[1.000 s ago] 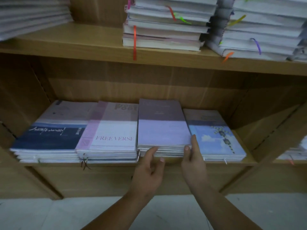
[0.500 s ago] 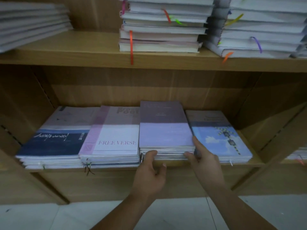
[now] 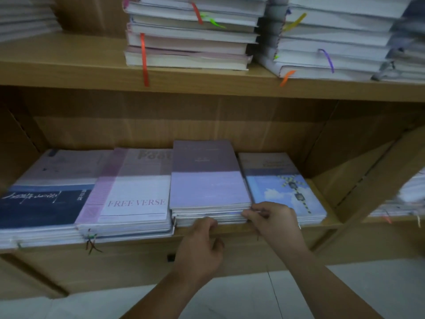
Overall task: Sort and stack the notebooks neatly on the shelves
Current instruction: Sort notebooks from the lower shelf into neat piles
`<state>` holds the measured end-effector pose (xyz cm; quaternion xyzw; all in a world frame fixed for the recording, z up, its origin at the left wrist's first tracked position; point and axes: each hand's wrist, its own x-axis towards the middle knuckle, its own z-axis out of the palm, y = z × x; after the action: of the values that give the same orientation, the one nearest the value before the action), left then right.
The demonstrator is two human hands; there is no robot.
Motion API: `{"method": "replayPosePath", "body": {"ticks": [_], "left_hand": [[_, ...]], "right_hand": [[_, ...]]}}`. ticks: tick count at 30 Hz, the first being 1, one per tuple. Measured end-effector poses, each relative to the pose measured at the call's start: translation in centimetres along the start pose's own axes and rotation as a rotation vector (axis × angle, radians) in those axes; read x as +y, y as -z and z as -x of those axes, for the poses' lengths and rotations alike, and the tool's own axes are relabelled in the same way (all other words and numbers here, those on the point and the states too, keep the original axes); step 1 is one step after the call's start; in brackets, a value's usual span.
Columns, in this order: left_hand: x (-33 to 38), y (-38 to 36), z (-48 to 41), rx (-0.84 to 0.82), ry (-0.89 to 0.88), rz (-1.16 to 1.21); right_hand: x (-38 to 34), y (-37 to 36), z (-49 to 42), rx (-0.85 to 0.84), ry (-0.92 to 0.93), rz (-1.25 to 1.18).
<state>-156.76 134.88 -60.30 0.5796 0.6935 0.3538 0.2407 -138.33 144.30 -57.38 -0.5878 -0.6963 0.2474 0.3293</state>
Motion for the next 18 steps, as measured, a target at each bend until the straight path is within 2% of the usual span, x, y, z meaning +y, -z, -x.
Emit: {"method": "replayPosePath", "body": {"ticks": [4, 6, 8, 12, 15, 18], "left_hand": [[3.3, -2.9, -0.1, -0.261, -0.113, 0.009], [4.7, -4.4, -0.7, -0.313, -0.208, -0.043], [6.0, -5.4, -1.3, -0.355, -0.275, -0.093], [6.7, -6.6, -2.4, -0.329, -0.320, -0.146], [6.4, -6.9, -3.2, -0.279, -0.341, -0.182], [5.9, -7.3, -3.5, -0.275, -0.349, -0.185]], "right_hand": [[3.2, 5.9, 0.5, -0.008, -0.037, 0.247], [5.0, 7.4, 0.9, -0.049, -0.069, 0.367], [6.9, 7.3, 1.5, -0.034, -0.018, 0.390], [10.1, 5.8, 1.4, 0.019, 0.154, 0.331], [11.0, 5.3, 0.5, 0.082, 0.178, 0.299], [11.0, 4.9, 0.3, 0.075, 0.215, 0.270]]}}
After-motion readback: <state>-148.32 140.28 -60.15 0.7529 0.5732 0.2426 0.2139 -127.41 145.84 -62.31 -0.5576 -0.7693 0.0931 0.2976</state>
